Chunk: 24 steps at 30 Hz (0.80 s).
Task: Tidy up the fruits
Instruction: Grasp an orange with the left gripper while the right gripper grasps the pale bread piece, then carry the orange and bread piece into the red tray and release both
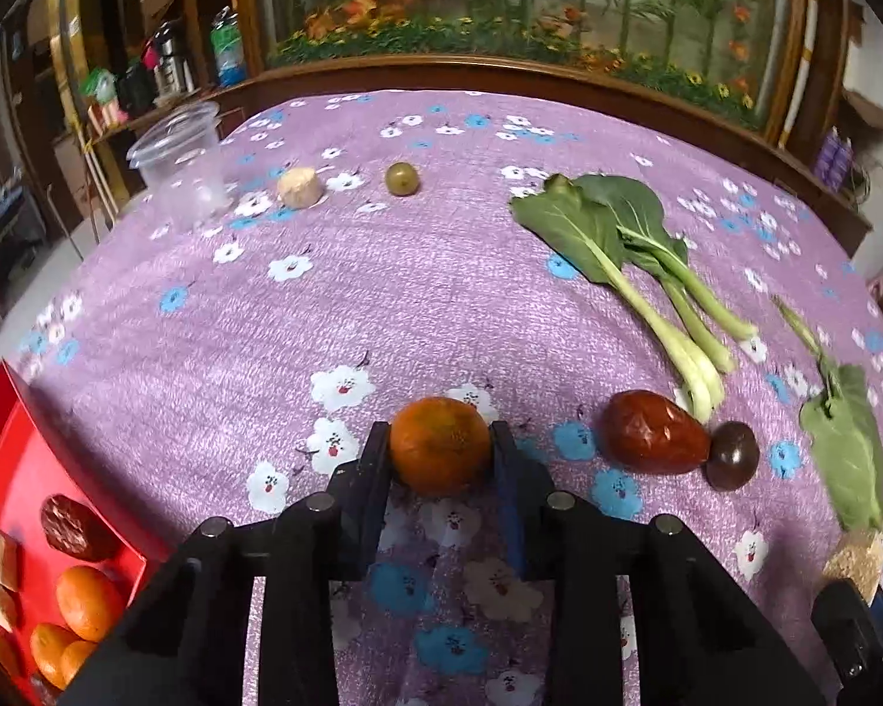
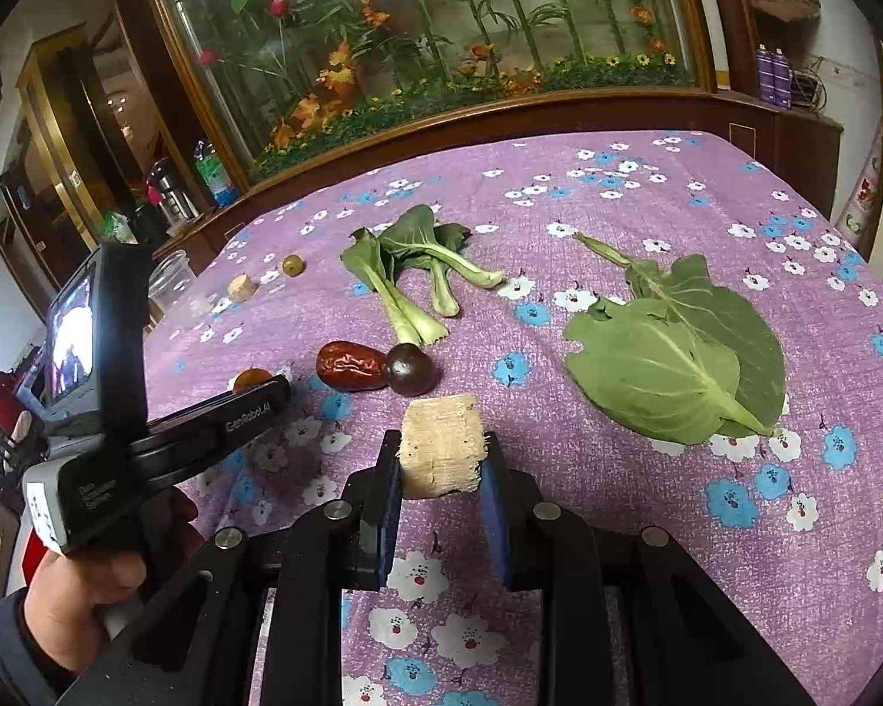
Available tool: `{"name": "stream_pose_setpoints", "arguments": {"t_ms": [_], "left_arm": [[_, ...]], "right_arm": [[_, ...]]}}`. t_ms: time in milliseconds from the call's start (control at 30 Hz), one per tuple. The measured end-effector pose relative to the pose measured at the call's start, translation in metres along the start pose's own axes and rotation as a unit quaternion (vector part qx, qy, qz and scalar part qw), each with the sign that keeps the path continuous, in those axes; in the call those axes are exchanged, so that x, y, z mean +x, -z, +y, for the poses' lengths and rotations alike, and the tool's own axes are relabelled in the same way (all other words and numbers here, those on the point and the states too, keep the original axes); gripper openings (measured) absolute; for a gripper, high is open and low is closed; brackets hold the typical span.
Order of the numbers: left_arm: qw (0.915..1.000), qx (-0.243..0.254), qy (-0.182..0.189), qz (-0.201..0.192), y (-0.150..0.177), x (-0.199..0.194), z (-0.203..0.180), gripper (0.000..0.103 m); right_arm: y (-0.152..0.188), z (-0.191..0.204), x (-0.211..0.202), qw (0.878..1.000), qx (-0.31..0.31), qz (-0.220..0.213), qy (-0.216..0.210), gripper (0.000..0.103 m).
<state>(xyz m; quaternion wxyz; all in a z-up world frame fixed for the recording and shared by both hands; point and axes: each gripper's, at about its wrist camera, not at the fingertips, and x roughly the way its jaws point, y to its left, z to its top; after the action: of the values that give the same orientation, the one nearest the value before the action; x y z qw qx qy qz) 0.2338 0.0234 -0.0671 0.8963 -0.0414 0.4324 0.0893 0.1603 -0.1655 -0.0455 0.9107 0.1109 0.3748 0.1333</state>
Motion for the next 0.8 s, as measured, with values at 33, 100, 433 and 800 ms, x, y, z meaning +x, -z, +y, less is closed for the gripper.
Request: {"name": "stream_pose_setpoints", "arguments": {"t_ms": [33, 100, 433, 800], "left_arm": [[1.0, 0.001, 0.004, -0.001, 0.0, 0.0, 0.001, 0.03], [0.9999, -0.004, 0.014, 0.006, 0.002, -0.002, 0.004, 0.029], [0.9989, -0.035, 0.03, 0.011, 0.042, -0.078, 0.038, 0.029], [0.9977, -0.066, 0.012, -0.01, 0.095, -0.158, 0.099, 0.03]], "right_arm": [[0.0, 0.0, 0.0, 1.0, 0.0, 0.0, -0.002, 0.026], [0.001, 0.001, 0.0, 1.0, -0.001, 0.0, -0.003, 0.026], [0.004, 0.011, 0.001, 1.0, -0.025, 0.004, 0.004, 0.026], [0.022, 0.084, -0.03, 0.994, -0.101, 0.011, -0.025, 0.027]]}}
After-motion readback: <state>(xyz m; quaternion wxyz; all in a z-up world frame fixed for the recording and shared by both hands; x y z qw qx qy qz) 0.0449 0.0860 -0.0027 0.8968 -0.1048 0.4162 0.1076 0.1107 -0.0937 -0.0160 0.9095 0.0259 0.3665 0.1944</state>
